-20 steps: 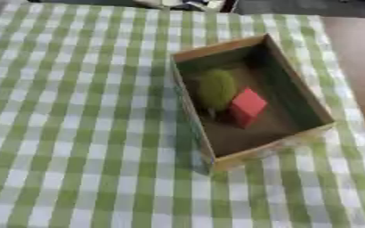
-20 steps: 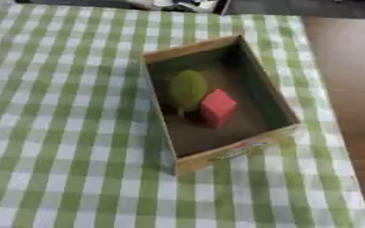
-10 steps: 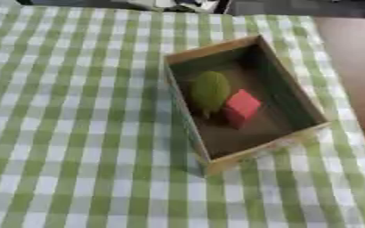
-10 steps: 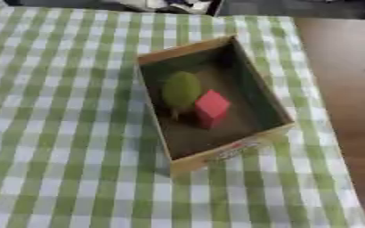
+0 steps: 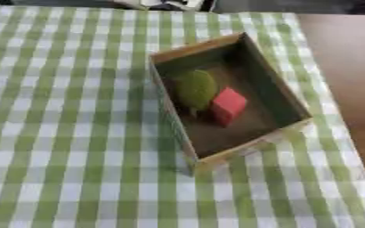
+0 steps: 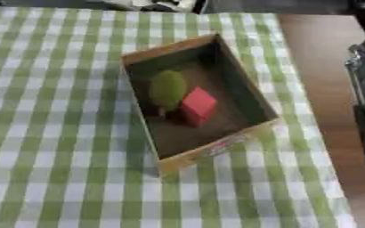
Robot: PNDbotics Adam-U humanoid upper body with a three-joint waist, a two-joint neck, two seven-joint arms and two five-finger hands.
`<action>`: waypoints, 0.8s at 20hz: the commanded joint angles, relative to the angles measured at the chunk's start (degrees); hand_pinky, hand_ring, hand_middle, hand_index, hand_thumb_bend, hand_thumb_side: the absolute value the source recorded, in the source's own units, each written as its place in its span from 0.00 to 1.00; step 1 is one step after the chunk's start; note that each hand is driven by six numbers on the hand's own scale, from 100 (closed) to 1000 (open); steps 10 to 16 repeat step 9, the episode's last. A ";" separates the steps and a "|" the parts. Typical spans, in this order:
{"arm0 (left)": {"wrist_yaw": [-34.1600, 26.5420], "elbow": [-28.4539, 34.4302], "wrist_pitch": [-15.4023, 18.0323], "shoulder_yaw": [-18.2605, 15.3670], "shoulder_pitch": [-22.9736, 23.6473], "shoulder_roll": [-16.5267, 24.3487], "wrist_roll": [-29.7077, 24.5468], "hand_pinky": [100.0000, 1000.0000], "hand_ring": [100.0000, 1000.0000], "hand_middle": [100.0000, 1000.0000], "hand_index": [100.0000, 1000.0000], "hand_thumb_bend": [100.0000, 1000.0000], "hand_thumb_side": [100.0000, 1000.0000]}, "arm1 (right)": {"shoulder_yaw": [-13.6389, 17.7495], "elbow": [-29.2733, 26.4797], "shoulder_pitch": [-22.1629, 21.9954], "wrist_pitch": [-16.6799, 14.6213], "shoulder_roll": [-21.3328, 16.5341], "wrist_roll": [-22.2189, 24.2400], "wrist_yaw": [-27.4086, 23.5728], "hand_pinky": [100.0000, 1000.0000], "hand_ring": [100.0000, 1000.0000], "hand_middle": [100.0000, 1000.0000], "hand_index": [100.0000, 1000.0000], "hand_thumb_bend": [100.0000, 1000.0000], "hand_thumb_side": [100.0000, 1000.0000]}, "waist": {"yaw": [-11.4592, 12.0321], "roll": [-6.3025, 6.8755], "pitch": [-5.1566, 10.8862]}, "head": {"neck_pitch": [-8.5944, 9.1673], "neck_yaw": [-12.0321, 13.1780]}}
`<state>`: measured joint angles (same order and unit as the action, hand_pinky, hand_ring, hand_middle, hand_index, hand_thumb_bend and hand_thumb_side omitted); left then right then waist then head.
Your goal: Pick up objects on the table and place them in the box.
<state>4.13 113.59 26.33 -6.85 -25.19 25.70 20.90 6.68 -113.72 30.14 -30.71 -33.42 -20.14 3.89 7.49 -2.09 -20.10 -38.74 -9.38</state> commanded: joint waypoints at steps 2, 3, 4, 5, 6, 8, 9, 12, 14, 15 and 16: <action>-3.94 1.00 1.61 0.18 -0.61 2.29 3.91 0.69 0.74 0.73 0.81 0.00 0.58 | 0.36 -0.87 1.26 -0.04 -0.42 0.37 -0.65 0.87 0.64 0.51 0.77 0.00 0.35 | -0.10 0.29 0.92 | 0.78 0.12; -4.78 1.00 1.76 0.24 -0.88 2.32 4.78 0.69 0.74 0.73 0.81 0.00 0.58 | 0.32 -0.87 1.42 -0.03 -0.19 0.48 -0.76 0.87 0.64 0.51 0.77 0.00 0.36 | -0.12 0.34 0.90 | 0.92 0.11; -5.39 1.00 1.87 0.29 -1.17 2.25 5.44 0.69 0.73 0.73 0.81 0.00 0.58 | 0.29 -0.87 1.57 -0.01 0.05 0.61 -0.88 0.87 0.65 0.51 0.77 0.00 0.37 | -0.12 0.39 0.88 | 1.06 0.07; -5.79 1.00 1.92 0.31 -1.51 2.05 5.86 0.69 0.73 0.73 0.81 0.00 0.58 | 0.28 -0.87 1.69 0.06 0.38 0.74 -1.02 0.87 0.66 0.51 0.77 0.00 0.40 | -0.11 0.44 0.85 | 1.23 -0.02; -6.06 1.00 1.93 0.33 -1.80 1.82 6.10 0.69 0.73 0.73 0.81 0.00 0.58 | 0.27 -0.87 1.77 0.18 0.72 0.88 -1.16 0.87 0.66 0.51 0.77 0.00 0.32 | -0.09 0.48 0.82 | 1.43 -0.12; -6.48 1.00 1.86 0.29 -2.42 1.18 6.31 0.68 0.72 0.72 0.81 0.00 0.59 | 0.21 -0.87 1.92 0.55 1.50 1.32 -1.43 0.87 0.67 0.51 0.77 0.00 0.45 | 0.00 0.59 0.73 | 2.02 -0.17; -6.61 1.00 1.80 0.25 -2.61 0.91 6.33 0.68 0.72 0.72 0.81 0.00 0.59 | 0.17 -0.87 2.03 0.69 1.83 1.63 -1.50 0.86 0.67 0.51 0.77 0.00 0.45 | 0.02 0.63 0.68 | 2.38 -0.06; -6.61 1.00 1.80 0.25 -2.61 0.91 6.33 0.68 0.72 0.72 0.81 0.00 0.59 | 0.17 -0.87 2.03 0.69 1.83 1.63 -1.50 0.86 0.67 0.51 0.77 0.00 0.45 | 0.02 0.63 0.68 | 2.38 -0.06; -6.61 1.00 1.80 0.25 -2.61 0.91 6.33 0.68 0.72 0.72 0.81 0.00 0.59 | 0.17 -0.87 2.03 0.69 1.83 1.63 -1.50 0.86 0.67 0.51 0.77 0.00 0.45 | 0.02 0.63 0.68 | 2.38 -0.06; -6.61 1.00 1.80 0.25 -2.61 0.91 6.33 0.68 0.72 0.72 0.81 0.00 0.59 | 0.17 -0.87 2.03 0.69 1.83 1.63 -1.50 0.86 0.67 0.51 0.77 0.00 0.45 | 0.02 0.63 0.68 | 2.38 -0.06; -6.61 1.00 1.80 0.25 -2.61 0.91 6.33 0.68 0.72 0.72 0.81 0.00 0.59 | 0.17 -0.87 2.03 0.69 1.83 1.63 -1.50 0.86 0.67 0.51 0.77 0.00 0.45 | 0.02 0.63 0.68 | 2.38 -0.06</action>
